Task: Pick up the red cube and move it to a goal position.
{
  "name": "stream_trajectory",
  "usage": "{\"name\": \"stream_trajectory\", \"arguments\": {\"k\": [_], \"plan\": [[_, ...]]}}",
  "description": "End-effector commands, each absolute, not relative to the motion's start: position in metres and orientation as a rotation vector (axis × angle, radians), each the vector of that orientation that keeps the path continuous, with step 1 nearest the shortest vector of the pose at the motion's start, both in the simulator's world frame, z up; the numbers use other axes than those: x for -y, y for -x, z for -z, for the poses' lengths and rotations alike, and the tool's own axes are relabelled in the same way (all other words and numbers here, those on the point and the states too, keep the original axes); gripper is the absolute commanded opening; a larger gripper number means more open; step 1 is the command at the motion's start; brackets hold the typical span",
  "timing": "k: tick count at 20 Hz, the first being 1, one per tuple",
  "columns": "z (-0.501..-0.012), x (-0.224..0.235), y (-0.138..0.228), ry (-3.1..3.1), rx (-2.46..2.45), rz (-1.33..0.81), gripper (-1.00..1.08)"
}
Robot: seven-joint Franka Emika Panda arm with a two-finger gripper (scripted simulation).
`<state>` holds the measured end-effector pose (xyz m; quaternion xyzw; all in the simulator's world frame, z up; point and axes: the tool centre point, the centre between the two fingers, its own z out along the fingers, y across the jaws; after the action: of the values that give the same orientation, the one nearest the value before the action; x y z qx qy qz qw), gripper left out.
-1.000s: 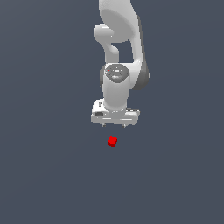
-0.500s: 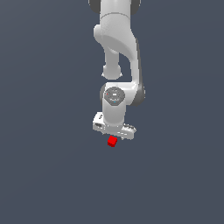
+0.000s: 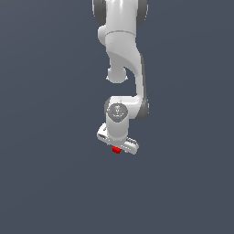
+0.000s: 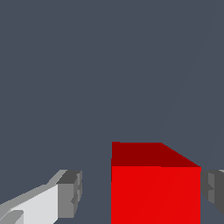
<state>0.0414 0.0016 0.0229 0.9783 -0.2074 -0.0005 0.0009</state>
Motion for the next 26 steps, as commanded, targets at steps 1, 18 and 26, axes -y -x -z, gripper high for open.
{"name": "stream_trajectory", "arguments": {"k": [1, 18, 26], "plan": [[-0.020, -0.001, -0.043, -3.068, 0.672, 0.000, 1.00], [-0.022, -0.002, -0.043, -3.069, 0.671, 0.000, -1.00], [-0.050, -0.010, -0.035, -3.069, 0.671, 0.000, -1.00]]}}
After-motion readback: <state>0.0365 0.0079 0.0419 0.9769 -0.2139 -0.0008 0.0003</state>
